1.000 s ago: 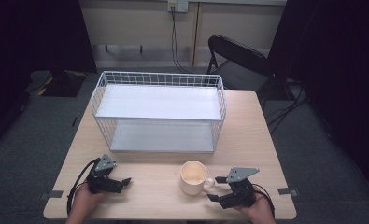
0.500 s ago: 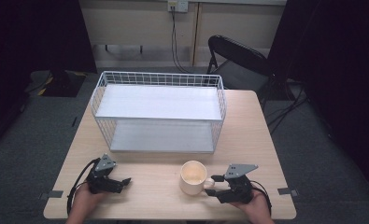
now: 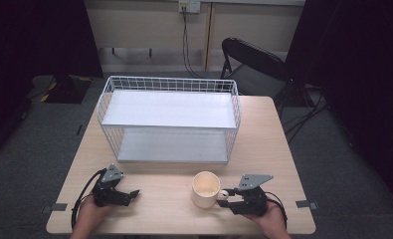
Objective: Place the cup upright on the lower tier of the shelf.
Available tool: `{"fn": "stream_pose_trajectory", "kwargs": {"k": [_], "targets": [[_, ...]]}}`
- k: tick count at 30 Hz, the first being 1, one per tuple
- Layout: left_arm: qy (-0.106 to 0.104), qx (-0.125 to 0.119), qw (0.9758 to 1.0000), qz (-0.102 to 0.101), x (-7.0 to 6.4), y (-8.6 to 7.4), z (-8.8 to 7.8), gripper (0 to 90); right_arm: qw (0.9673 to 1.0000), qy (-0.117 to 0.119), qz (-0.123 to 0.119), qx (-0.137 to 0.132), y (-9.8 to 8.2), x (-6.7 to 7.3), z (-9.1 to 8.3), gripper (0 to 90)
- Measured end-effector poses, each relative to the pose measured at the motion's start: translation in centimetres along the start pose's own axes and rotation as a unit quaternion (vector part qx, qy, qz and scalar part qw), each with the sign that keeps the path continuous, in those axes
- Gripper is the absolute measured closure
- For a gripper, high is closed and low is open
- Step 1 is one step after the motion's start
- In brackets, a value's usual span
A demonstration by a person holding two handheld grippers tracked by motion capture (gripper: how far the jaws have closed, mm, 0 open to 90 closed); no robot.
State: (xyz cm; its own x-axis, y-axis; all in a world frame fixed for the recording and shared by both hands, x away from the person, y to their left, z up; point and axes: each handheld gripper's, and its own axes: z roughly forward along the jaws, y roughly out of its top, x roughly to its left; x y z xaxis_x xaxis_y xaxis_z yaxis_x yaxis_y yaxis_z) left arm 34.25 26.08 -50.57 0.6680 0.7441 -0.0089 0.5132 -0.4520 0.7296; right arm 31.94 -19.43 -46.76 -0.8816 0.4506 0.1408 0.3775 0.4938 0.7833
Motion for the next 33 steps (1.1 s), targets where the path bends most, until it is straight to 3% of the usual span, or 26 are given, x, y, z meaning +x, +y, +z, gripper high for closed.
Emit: {"fn": "stream_pose_trajectory", "kwargs": {"k": [14, 25, 29, 33], "targets": [[0.0, 0.0, 1.0, 0.0, 0.0, 0.0, 0.0, 6.3, 0.9999, 0.01, -0.006, 0.006, 0.11, 0.05, 0.12, 63.3], [0.0, 0.0, 1.0, 0.0, 0.0, 0.0, 0.0, 6.2, 0.9998, 0.013, -0.011, 0.009, 0.07, 0.13, 0.22, 76.0], [0.0, 0.0, 1.0, 0.0, 0.0, 0.0, 0.0, 6.3, 0.9995, 0.002, -0.025, 0.016, 0.25, 0.5, 0.26, 78.1], [0.0, 0.0, 1.0, 0.0, 0.0, 0.0, 0.0, 6.3, 0.9997, -0.002, -0.023, 0.012, 0.35, 0.62, 0.24, 79.8]]}}
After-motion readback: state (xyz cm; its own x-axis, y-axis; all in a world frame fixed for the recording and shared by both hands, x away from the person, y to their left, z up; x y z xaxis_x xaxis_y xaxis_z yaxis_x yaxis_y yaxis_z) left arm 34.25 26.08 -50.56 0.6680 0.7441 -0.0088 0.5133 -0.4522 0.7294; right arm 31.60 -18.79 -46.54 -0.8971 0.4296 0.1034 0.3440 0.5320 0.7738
